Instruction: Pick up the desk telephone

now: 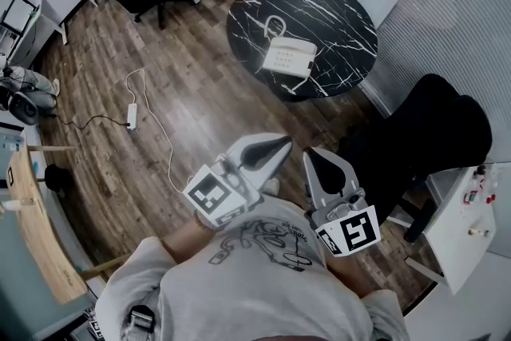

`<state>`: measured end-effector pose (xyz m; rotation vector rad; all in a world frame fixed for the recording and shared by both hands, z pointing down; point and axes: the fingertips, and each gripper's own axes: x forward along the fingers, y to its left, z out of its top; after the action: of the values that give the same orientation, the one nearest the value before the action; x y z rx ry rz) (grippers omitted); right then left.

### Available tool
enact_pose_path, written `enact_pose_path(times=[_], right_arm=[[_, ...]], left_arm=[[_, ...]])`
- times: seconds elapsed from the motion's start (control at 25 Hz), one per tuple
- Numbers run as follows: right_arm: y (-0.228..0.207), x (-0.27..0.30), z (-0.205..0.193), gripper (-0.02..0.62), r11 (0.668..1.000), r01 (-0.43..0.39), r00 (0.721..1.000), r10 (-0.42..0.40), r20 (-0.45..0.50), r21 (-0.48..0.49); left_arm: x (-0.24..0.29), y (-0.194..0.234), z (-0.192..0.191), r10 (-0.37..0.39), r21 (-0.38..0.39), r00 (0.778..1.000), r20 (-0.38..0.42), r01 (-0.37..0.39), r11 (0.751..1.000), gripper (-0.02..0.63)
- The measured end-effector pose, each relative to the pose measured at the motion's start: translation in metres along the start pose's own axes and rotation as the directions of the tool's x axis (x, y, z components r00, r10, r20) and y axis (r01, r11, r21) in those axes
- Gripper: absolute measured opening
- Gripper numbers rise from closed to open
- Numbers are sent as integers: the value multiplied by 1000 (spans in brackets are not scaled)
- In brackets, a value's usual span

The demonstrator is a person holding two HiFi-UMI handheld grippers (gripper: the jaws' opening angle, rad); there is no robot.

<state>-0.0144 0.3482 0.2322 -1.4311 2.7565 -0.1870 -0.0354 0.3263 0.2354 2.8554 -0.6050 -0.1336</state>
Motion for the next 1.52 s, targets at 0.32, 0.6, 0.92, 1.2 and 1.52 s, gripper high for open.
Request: enact_pose_path(times=[0.32, 0.6, 0.92, 1.2, 1.52], right_arm=[[-9, 1, -4, 6, 1000, -6, 1000, 6, -6, 8], [-31, 19, -4, 6, 1000, 2, 1000, -2, -1, 3], [-69, 63, -1, 6, 1000, 10, 1000, -10, -2, -8], [-110, 120, 10, 6, 1000, 28, 1000, -28, -8, -9], [-158, 201, 23, 6, 999, 46, 999, -46, -15, -11]], left_arm=[[9, 5, -5, 9, -5, 1000, -10, -9, 1000, 2], [26, 25, -5, -1, -3, 1000, -8, 1, 1000, 1], [56, 76, 3, -9, -4, 1000, 3, 9, 1000, 0], [88, 137, 20, -30, -12, 1000, -4, 30, 999, 0], [122, 221, 44, -52, -19, 999, -11, 52, 998, 2]])
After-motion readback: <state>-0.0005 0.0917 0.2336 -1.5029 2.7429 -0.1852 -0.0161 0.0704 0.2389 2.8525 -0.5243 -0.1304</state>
